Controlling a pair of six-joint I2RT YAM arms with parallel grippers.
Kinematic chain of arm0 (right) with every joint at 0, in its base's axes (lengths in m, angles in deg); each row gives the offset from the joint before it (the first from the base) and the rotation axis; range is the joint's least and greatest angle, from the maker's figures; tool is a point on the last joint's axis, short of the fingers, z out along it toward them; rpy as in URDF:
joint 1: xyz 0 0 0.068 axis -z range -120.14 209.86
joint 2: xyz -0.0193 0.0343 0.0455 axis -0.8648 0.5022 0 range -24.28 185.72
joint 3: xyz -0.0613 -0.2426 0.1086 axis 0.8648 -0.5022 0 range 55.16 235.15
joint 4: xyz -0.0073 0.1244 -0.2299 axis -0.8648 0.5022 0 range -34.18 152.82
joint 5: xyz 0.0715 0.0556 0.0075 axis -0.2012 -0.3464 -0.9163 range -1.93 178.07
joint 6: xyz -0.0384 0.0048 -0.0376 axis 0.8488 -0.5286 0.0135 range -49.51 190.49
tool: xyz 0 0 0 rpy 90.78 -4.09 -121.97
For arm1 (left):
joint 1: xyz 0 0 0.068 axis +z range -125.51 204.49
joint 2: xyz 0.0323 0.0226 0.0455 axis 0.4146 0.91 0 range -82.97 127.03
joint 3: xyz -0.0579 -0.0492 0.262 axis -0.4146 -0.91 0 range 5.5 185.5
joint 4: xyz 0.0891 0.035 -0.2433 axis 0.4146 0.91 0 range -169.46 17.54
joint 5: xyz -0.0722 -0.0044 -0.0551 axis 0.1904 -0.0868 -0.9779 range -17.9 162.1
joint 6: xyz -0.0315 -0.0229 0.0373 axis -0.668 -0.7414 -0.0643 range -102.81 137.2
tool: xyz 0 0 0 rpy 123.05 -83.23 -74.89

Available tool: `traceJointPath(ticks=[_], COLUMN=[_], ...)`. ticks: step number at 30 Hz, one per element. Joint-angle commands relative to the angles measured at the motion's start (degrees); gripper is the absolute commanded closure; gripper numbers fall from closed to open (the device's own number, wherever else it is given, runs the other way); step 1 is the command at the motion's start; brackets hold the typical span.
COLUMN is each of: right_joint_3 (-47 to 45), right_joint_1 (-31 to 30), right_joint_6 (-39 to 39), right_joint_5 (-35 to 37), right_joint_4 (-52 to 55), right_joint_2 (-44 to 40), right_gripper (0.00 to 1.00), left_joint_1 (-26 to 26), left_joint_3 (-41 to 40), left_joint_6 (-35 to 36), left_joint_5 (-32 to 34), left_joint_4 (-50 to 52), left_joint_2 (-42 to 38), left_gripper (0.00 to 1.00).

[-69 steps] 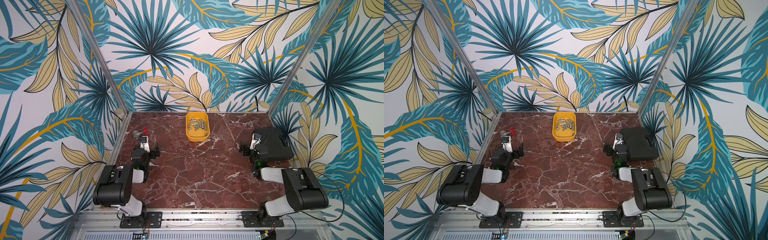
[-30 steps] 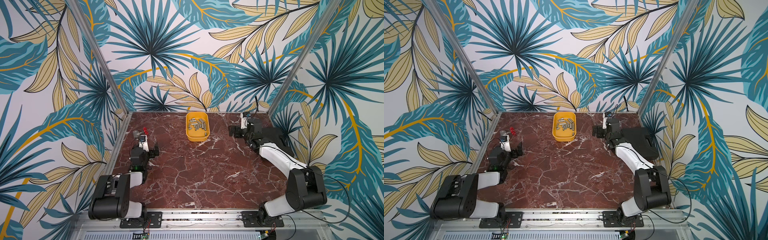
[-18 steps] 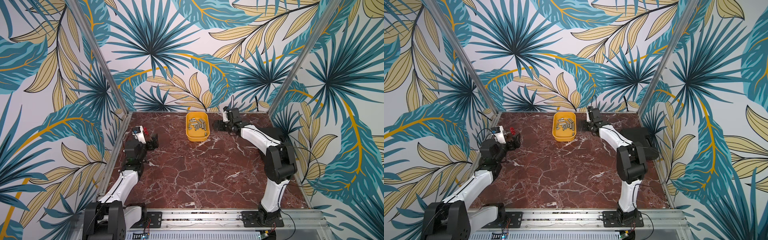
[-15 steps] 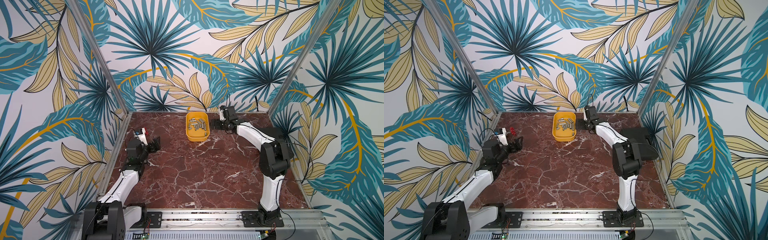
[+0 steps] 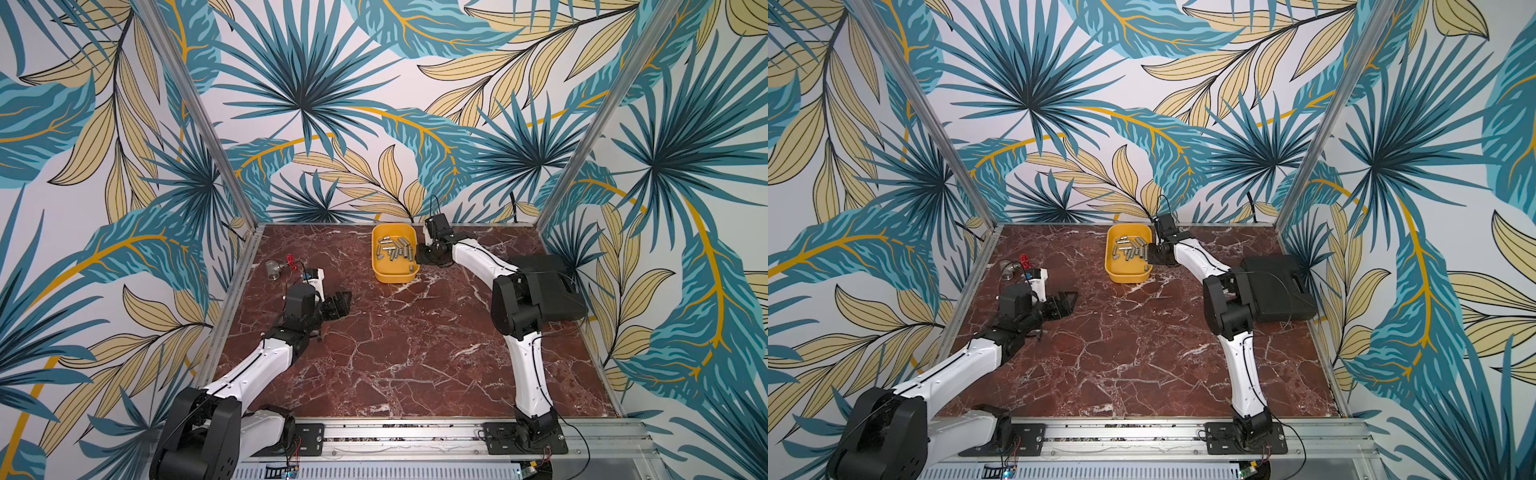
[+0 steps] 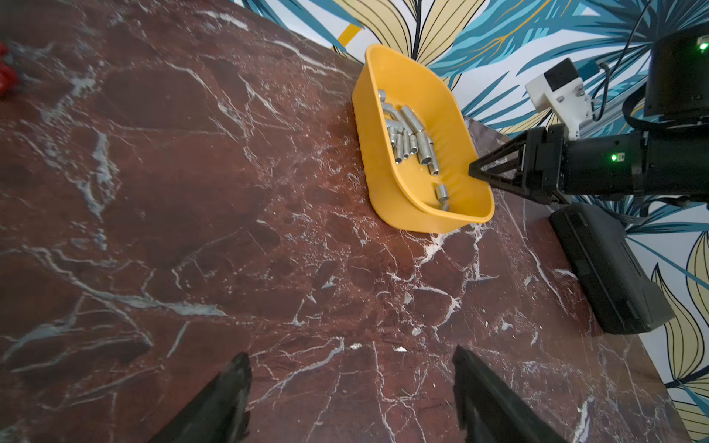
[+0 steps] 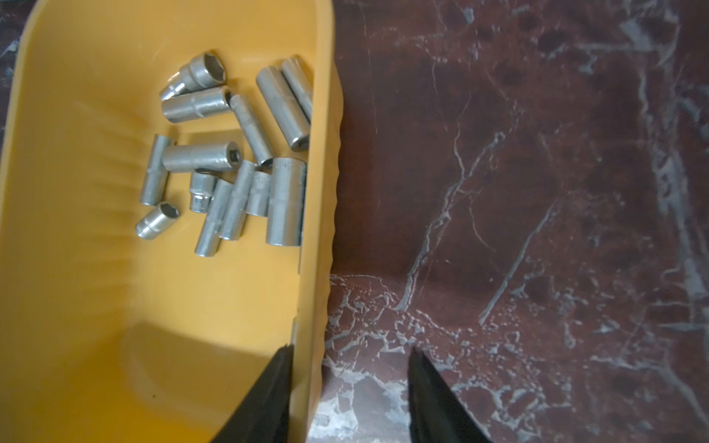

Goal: Take out the socket from the storage box
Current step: Move the storage box to the center of the board.

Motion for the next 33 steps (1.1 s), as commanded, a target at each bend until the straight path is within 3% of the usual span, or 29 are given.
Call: traceJointPath(ticks=[1,5,16,22,28,33], right_joint_3=[0.79,-2.42,-30.2,-44.16,-52.33,-52.79], right_joint_1=[-0.34,-0.64,-2.22,-4.88,-7.53,-7.9], right_joint_6=[-0.26,-0.21,-4.05,-6.85,-9.05,-8.27], right_joint_5=[0.94,0.76,-0.05,0.17,-0.27,-0.23], right_joint_4=[3.51,3.54,-1.63,-2.98,-3.18,-0.19], right_joint_2=[0.67,-1.3,-20.47,-31.02,-35.56,-38.34], right_gripper=[0.66,0.79,0.87,0.87,0.85,0.73], left_joint_1=[-2.58,-5.06,-8.62,-9.55,-10.56,-11.87], left_joint_3=[-1.33,-0.31,2.9,3.04,3.0,3.18], left_joint_6=[-1.8,-2.19,-3.48,-3.94,-4.81,-4.39], left_joint_5=[2.27,3.47,4.56,5.46,4.91,5.92], left_joint_4=[-0.36,-0.72,0.41,0.42,0.43,0.94], left_joint_2=[1.08,2.98,8.08,8.13,8.2,8.0], left_gripper=[0.15,0.15,0.15,0.15,0.15,0.15])
